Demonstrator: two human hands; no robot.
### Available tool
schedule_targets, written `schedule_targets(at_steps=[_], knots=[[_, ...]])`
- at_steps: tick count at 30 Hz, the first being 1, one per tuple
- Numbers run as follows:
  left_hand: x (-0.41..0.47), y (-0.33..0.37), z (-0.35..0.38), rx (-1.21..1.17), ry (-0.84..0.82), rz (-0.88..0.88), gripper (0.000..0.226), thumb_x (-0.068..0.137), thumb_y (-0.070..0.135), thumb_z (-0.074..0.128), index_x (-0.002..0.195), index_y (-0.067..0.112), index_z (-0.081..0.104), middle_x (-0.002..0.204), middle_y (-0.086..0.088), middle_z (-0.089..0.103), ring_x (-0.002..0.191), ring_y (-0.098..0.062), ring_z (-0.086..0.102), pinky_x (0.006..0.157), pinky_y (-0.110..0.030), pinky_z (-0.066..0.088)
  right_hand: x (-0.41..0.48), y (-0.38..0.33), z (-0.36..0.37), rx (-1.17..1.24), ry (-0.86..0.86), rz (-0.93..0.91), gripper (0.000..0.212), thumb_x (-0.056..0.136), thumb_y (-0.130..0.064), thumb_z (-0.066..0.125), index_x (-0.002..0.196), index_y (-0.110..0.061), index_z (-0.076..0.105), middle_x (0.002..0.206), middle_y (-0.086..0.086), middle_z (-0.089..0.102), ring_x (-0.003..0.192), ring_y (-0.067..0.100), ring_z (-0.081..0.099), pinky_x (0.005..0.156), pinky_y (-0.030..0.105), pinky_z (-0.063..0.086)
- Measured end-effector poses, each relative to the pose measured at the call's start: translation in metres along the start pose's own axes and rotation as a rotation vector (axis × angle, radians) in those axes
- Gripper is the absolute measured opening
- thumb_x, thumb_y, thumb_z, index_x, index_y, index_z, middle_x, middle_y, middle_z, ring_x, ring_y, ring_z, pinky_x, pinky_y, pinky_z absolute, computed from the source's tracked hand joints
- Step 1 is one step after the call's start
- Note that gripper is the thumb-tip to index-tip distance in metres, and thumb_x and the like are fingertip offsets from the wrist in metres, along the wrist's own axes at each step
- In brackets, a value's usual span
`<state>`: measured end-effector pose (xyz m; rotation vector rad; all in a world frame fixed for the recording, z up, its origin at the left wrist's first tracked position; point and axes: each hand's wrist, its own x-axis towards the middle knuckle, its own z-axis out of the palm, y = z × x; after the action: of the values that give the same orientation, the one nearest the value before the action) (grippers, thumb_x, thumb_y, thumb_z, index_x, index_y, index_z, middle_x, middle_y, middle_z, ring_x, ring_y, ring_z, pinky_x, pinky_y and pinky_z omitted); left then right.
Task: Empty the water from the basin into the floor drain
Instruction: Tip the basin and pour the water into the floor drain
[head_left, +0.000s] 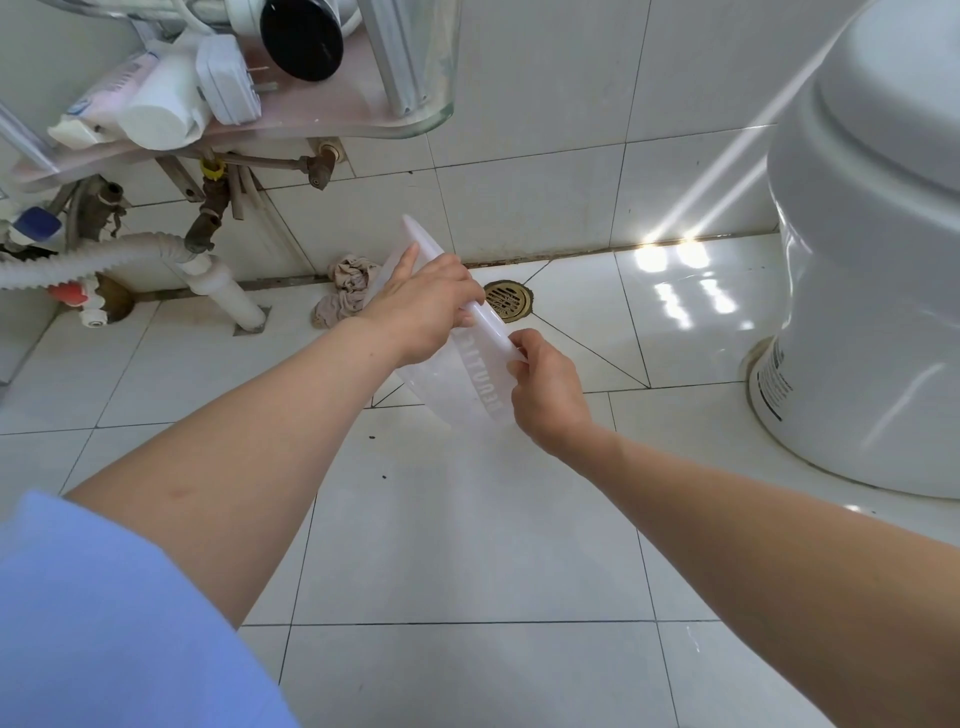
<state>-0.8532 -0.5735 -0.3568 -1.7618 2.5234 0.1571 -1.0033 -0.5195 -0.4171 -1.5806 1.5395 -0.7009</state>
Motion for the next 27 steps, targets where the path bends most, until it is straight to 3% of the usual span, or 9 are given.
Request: schedule_targets(at_steps=[6, 10, 17, 20, 23, 27], knots=[[-0.005, 0.005, -0.006, 0.076, 0.021, 0.029, 0.031, 0.096, 0.01, 0.042, 0.122, 0.018, 0.055, 0.117, 0.001, 0.053, 0.132, -0.014, 0.035, 0.117, -0.039, -0.012, -0.002, -0.001, -0.001, 0.102, -0.01, 0.05, 0.035, 0.085, 0.007, 0.034, 0.107, -0.012, 0.052, 0.094, 0.002, 0.052, 0.072, 0.012, 0.045, 0.057, 0.024, 0.037], [-0.009, 0.005, -0.005, 0.099, 0.046, 0.047, 0.028, 0.096, 0.009, 0.039, 0.118, 0.016, 0.056, 0.113, 0.0, 0.054, 0.127, -0.016, 0.038, 0.118, -0.038, -0.007, -0.002, -0.002, -0.003, 0.156, -0.013, 0.067, 0.03, 0.085, 0.008, 0.034, 0.094, -0.015, 0.05, 0.09, 0.002, 0.051, 0.063, 0.001, 0.041, 0.047, 0.02, 0.031], [-0.011, 0.002, -0.008, 0.053, 0.098, 0.046, 0.03, 0.095, 0.01, 0.042, 0.12, 0.017, 0.057, 0.122, -0.002, 0.053, 0.126, -0.019, 0.039, 0.117, -0.035, 0.011, 0.002, -0.003, 0.004, 0.241, 0.012, 0.081, 0.029, 0.084, 0.009, 0.035, 0.089, -0.014, 0.052, 0.082, 0.003, 0.052, 0.07, 0.019, 0.042, 0.053, 0.024, 0.035], [-0.01, 0.0, -0.011, 0.028, 0.112, 0.051, 0.031, 0.094, 0.008, 0.044, 0.121, 0.015, 0.057, 0.126, -0.004, 0.054, 0.129, -0.022, 0.037, 0.112, -0.033, 0.02, 0.003, -0.005, 0.007, 0.289, 0.017, 0.094, 0.028, 0.086, 0.007, 0.036, 0.09, -0.014, 0.054, 0.084, 0.002, 0.054, 0.072, 0.018, 0.044, 0.054, 0.023, 0.037], [-0.01, 0.004, -0.013, 0.021, 0.097, 0.035, 0.036, 0.097, 0.007, 0.04, 0.13, 0.017, 0.052, 0.144, -0.001, 0.044, 0.145, -0.02, 0.019, 0.117, -0.034, 0.012, 0.004, -0.005, 0.007, 0.351, 0.015, 0.111, 0.025, 0.089, 0.004, 0.038, 0.091, -0.015, 0.054, 0.086, 0.003, 0.055, 0.072, 0.017, 0.046, 0.055, 0.021, 0.038], [-0.005, 0.008, -0.011, 0.03, 0.09, 0.04, 0.043, 0.098, 0.007, 0.038, 0.137, 0.022, 0.045, 0.154, 0.003, 0.031, 0.148, -0.018, 0.007, 0.12, -0.035, 0.003, 0.006, -0.002, 0.007, 0.394, 0.041, 0.138, 0.024, 0.089, 0.002, 0.04, 0.09, -0.015, 0.056, 0.086, 0.003, 0.057, 0.074, 0.018, 0.05, 0.061, 0.025, 0.042]])
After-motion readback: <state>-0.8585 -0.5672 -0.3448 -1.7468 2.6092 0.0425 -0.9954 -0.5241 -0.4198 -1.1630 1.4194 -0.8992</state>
